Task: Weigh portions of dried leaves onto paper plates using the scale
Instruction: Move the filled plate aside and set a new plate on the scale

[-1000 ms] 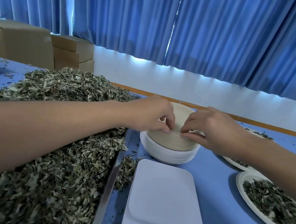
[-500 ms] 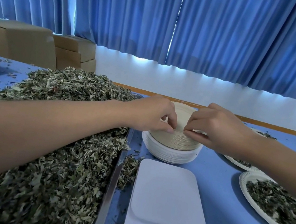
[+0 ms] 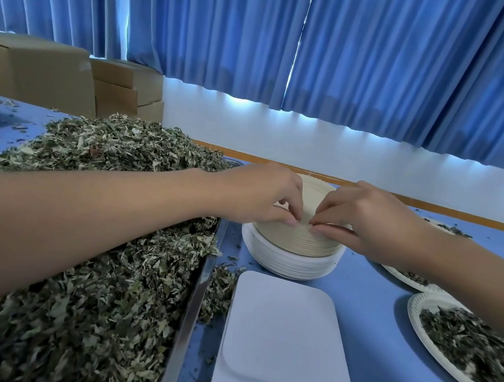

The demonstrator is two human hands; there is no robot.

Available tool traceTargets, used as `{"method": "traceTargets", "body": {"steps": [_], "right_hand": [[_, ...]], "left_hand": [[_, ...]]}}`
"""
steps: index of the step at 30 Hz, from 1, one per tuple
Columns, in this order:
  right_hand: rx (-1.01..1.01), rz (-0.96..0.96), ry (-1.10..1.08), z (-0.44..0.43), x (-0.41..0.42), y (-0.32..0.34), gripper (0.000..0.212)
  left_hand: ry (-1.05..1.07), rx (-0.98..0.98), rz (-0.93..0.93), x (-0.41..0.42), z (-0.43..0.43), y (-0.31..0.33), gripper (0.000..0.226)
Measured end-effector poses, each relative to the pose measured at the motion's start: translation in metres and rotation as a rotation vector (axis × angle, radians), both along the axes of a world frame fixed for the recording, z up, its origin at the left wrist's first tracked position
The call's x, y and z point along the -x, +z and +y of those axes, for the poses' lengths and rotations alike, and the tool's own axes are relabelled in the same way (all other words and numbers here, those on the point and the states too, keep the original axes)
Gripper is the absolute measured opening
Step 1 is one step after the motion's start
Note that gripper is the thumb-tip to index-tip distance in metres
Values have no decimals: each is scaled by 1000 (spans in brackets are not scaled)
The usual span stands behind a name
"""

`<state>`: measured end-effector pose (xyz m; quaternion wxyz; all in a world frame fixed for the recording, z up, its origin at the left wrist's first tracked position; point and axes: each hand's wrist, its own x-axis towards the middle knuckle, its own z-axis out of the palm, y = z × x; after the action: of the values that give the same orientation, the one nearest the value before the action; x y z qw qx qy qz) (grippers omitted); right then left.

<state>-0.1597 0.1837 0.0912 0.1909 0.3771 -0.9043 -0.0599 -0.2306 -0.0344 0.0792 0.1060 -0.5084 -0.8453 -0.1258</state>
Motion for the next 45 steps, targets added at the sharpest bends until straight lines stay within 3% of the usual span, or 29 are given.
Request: {"method": "traceTargets", "body": {"steps": [9, 14, 20, 31, 36, 41, 45], "right_hand": [[-8, 47, -26, 1, -3, 7, 22], [-16, 97, -48, 2, -4, 17, 40], [-111, 170, -68, -1, -2, 17, 43], [-225, 538, 21, -7, 5, 14, 30], [-127, 435, -197, -11, 1, 10, 9], [-110, 247, -372, -15, -3, 12, 32], [-169, 261, -365, -18, -17, 12, 32]], "left_hand": [[2, -28, 9, 0, -1, 10, 17], [1, -108, -14, 1, -3, 20, 16], [11, -129, -25, -2, -3, 20, 19], [33, -116, 50, 0, 3, 19, 22], [32, -166, 42, -3, 4, 22, 29], [76, -70, 108, -5, 1, 21, 20], [127, 50, 220, -21, 4, 21, 22]]}}
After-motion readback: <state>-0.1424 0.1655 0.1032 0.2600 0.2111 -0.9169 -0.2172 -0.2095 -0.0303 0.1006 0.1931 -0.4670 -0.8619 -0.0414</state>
